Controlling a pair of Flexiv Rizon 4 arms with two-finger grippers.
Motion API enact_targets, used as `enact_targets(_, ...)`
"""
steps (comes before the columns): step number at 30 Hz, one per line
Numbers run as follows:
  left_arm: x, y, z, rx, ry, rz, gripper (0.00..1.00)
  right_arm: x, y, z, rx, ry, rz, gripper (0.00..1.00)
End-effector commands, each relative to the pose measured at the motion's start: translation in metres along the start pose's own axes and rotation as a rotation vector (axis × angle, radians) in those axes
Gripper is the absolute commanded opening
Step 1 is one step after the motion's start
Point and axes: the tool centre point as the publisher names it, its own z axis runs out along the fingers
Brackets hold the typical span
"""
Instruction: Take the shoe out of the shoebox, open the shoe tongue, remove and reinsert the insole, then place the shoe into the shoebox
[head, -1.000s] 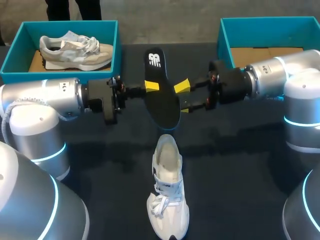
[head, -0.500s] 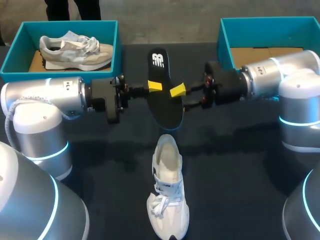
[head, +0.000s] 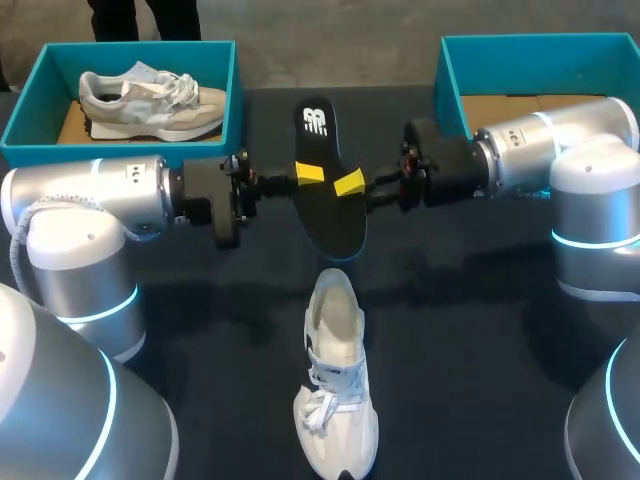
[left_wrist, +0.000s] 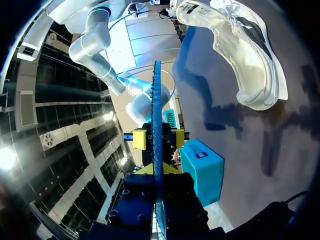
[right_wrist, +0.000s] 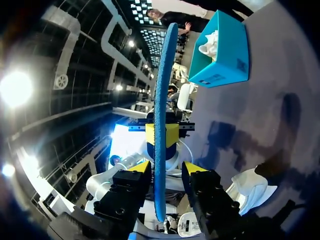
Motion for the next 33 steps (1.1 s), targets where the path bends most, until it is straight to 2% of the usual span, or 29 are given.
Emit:
enact_targets(1,-0.0009,-0.0037,0.0016,-0.015,0.003,0.002,0.00,-0.0001,-0.0019,0.0021,-0.006,-0.001,-0.001,0.37)
enact_targets(10,0.0006,-0.0034,0.0028,-0.031,0.008,0.006,0.00,-0.0003,-0.0024,0.0031,-0.012,0.001,-0.003,0.36)
enact_targets(16,0.0008,-0.0031,0.0030,-0.041,0.007,0.007,0.00,-0.0001,-0.0020,0.0034,-0.010,0.000,-0.003,0.21)
enact_targets(17,0.0008,-0.0030,0.0030,-0.042,0.007,0.008,0.00,-0.0001,-0.0021,0.0034,-0.010,-0.001,-0.002,0.17)
enact_targets(19,0.0008,-0.0029,0.0031,-0.044,0.008,0.010,0.00,-0.0002,-0.0024,0.0033,-0.010,-0.001,-0.001,0.00)
enact_targets(27,0.0039,-0.0037,0.0055,-0.038,0.021,0.013,0.00,0.0009,-0.0035,0.0036,-0.012,-0.003,-0.007,0.00)
enact_targets(28,0.0040,-0.0039,0.0056,-0.038,0.023,0.013,0.13,0.0010,-0.0036,0.0037,-0.012,-0.003,-0.008,0.00)
enact_targets(29,0.0041,-0.0048,0.0054,-0.030,0.026,0.014,0.49,0.0017,-0.0039,0.0037,-0.014,-0.005,-0.010,0.00)
enact_targets(30,0.0032,-0.0067,0.0040,-0.029,0.029,0.017,1.00,0.0021,-0.0043,0.0037,-0.020,-0.009,-0.015,0.00)
enact_targets(33,0.0017,-0.0106,-0.0042,-0.024,0.048,0.024,1.00,0.0022,-0.0058,0.0017,-0.027,-0.013,-0.025,0.00)
